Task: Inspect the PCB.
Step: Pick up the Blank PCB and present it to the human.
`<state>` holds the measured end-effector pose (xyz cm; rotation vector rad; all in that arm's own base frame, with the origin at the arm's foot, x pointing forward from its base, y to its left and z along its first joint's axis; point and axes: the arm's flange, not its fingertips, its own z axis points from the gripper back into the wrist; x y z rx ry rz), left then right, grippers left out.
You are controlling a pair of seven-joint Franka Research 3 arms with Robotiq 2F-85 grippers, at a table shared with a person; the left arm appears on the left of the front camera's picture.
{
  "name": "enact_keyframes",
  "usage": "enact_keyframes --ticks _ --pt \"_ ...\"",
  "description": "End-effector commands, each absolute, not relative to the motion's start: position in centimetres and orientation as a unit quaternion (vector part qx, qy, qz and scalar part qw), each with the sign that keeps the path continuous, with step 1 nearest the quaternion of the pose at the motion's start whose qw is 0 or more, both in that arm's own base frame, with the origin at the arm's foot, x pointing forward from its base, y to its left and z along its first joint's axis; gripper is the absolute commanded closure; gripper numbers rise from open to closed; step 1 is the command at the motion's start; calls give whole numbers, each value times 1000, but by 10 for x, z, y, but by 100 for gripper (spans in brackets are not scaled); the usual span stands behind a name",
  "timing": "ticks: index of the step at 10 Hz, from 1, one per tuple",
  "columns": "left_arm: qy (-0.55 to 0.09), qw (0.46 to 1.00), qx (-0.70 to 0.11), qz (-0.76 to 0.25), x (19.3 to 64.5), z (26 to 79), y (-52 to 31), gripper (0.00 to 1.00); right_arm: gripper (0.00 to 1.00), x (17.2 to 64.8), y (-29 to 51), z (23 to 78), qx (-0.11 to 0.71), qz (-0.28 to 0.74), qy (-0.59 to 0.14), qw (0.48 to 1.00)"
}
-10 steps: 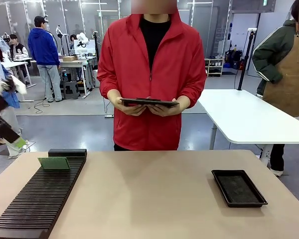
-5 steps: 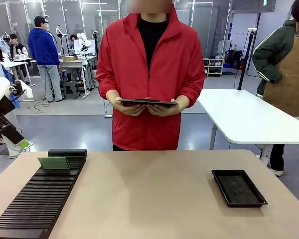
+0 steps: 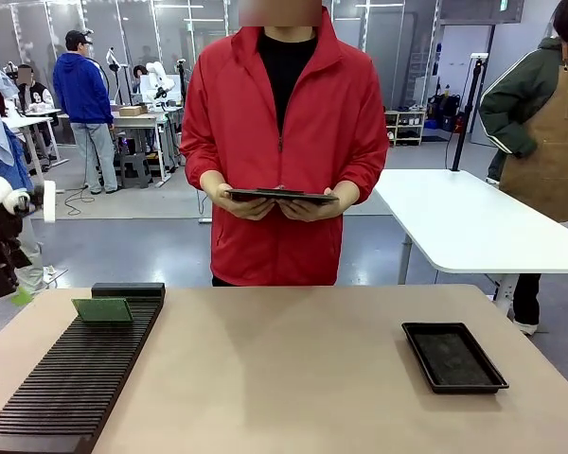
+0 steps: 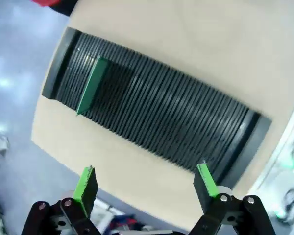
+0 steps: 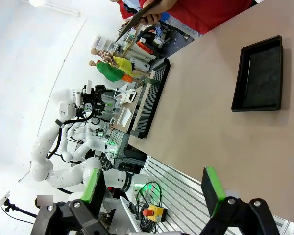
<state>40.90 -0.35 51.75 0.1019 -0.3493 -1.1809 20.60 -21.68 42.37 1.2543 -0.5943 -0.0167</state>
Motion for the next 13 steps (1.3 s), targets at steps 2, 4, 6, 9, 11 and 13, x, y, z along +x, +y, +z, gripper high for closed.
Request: enact_keyframes --ticks 2,4,6,9,11,13 --pt "-138 719 87 -675 467 501 18 0 0 206 -218 425 578 0 -283 765" --pt "-135 698 90 -698 502 488 21 0 0 206 -218 425 578 0 -283 765" --pt "-121 696 119 -697 527 468 19 0 0 206 -218 425 578 0 -283 765" --pt "-112 680 151 -709 554 430 12 0 0 206 -218 425 578 0 -283 765" --pt "-111 675 130 -718 565 410 6 0 0 206 -218 425 578 0 -283 765" --pt "-110 674 113 -721 575 396 0 0 0 206 -218 425 578 0 -283 765"
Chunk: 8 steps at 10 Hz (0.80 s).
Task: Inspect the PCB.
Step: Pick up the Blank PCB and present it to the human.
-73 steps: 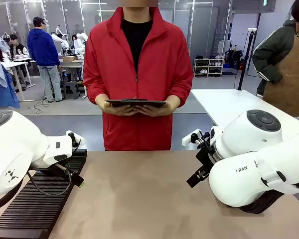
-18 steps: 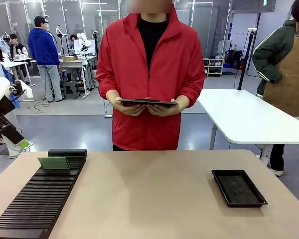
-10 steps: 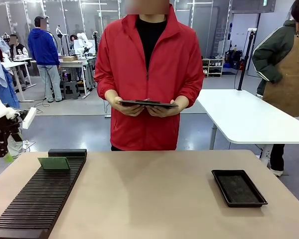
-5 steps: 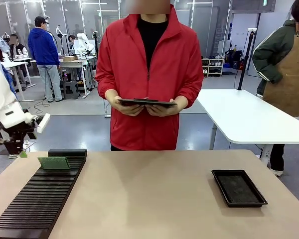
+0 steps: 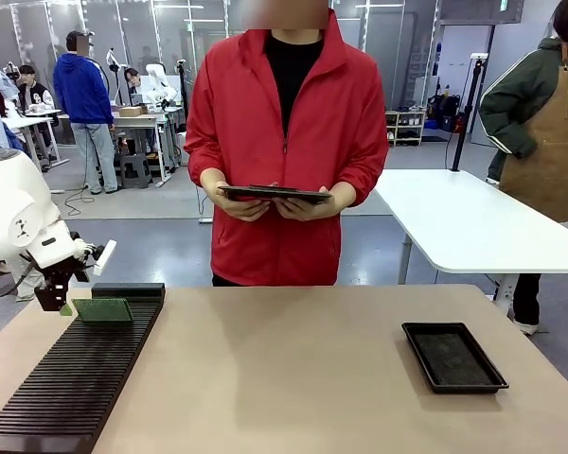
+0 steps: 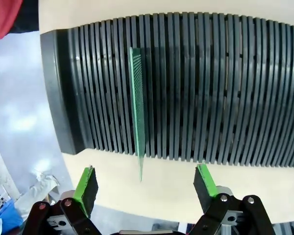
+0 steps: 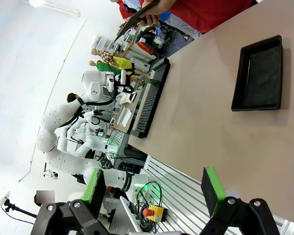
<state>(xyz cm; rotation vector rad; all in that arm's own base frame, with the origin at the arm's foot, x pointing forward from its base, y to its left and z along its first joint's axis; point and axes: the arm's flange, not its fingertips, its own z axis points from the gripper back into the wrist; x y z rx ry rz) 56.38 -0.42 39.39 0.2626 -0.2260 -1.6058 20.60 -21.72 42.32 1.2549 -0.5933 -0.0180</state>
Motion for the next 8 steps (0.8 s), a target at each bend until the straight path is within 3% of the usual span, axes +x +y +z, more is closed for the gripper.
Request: enact_keyframes --ticks 1,4,6,8 --pt "-102 676 127 -719 579 390 -2 0 0 206 -218 425 578 0 -283 765" --pt "-88 684 106 -716 590 374 -4 2 0 206 -218 425 578 0 -283 765" --pt "-78 691 96 -712 596 367 0 32 0 206 -218 425 578 0 -283 765" --pt "-69 692 70 -715 601 362 1 87 0 206 -218 425 578 0 -283 765"
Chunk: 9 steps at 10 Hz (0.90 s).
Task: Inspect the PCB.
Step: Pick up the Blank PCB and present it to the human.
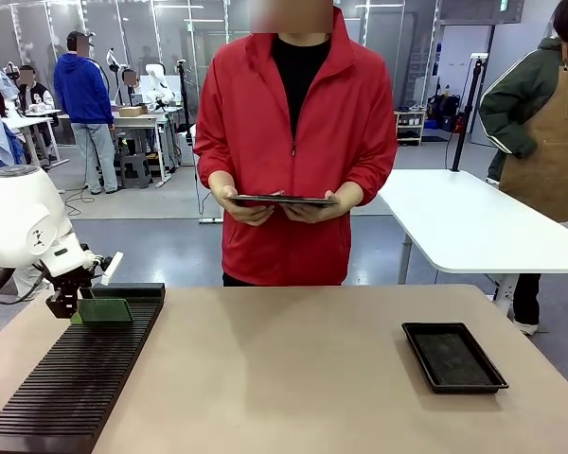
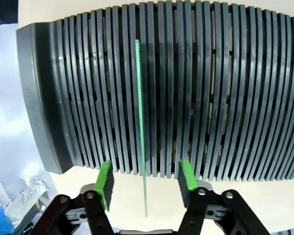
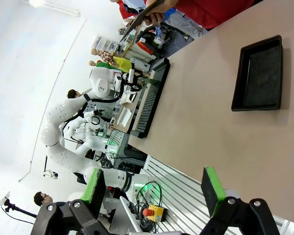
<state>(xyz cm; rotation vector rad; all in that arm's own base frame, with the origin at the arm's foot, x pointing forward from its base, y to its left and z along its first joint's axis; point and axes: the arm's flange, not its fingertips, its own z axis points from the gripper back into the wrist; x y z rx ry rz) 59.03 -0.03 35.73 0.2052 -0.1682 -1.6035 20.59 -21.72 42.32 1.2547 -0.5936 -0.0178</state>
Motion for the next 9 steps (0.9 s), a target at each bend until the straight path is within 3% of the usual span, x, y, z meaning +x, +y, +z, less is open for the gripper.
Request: enact_keyframes --ticks 1,7,9 --pt "-68 694 62 -714 600 362 1 100 0 206 -218 425 578 0 -283 765" --pt "-56 699 56 -710 594 364 1 100 0 206 -218 425 578 0 -283 765" --pt "-80 731 19 -677 578 395 3 100 0 206 -218 425 578 0 -283 765"
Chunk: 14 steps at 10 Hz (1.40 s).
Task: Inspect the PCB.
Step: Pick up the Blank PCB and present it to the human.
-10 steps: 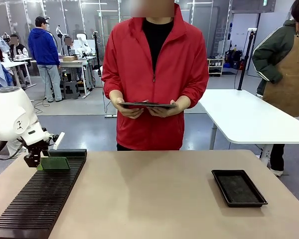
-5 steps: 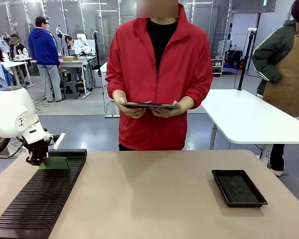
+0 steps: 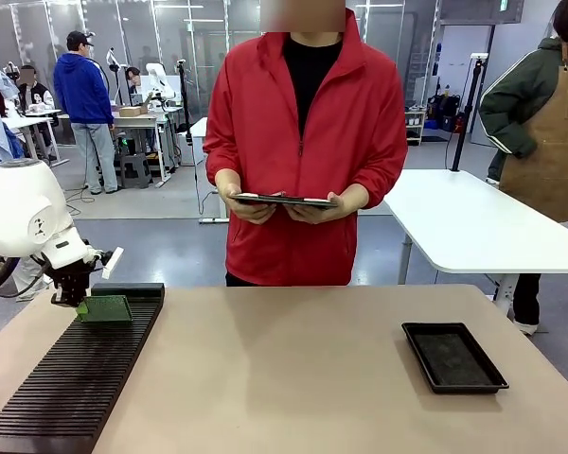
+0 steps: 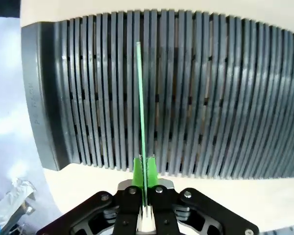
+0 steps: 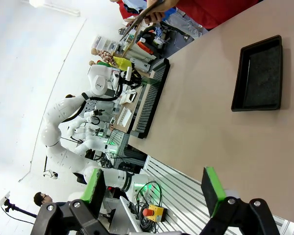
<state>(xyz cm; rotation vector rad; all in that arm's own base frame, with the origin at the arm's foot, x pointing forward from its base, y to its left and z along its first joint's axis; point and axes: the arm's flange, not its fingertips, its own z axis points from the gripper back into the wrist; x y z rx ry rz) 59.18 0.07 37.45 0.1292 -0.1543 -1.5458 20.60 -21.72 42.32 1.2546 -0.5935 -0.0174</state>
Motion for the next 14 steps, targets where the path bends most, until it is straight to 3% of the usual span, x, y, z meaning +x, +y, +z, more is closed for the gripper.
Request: enact_keyframes --ticks 1,3,4,6,9,11,12,14 --pt "-105 751 -28 -651 570 426 14 100 0 206 -218 425 578 0 -283 765" --pt "-134 780 -81 -606 548 466 40 100 0 206 -218 425 578 0 -283 765" --pt "-144 794 -146 -572 540 475 54 100 0 206 -218 425 578 0 -283 765" --pt "-142 815 -325 -458 523 466 79 100 0 206 -218 425 578 0 -283 765" --pt "-158 795 -492 -317 492 436 97 100 0 206 -218 425 578 0 -283 765" --pt "-130 796 -528 -267 487 420 81 100 0 206 -218 425 578 0 -283 765" --pt "-128 794 -480 -349 485 425 99 100 0 206 -218 425 578 0 -283 765" --pt "-128 794 -480 -349 485 425 99 100 0 206 -218 425 578 0 -283 765"
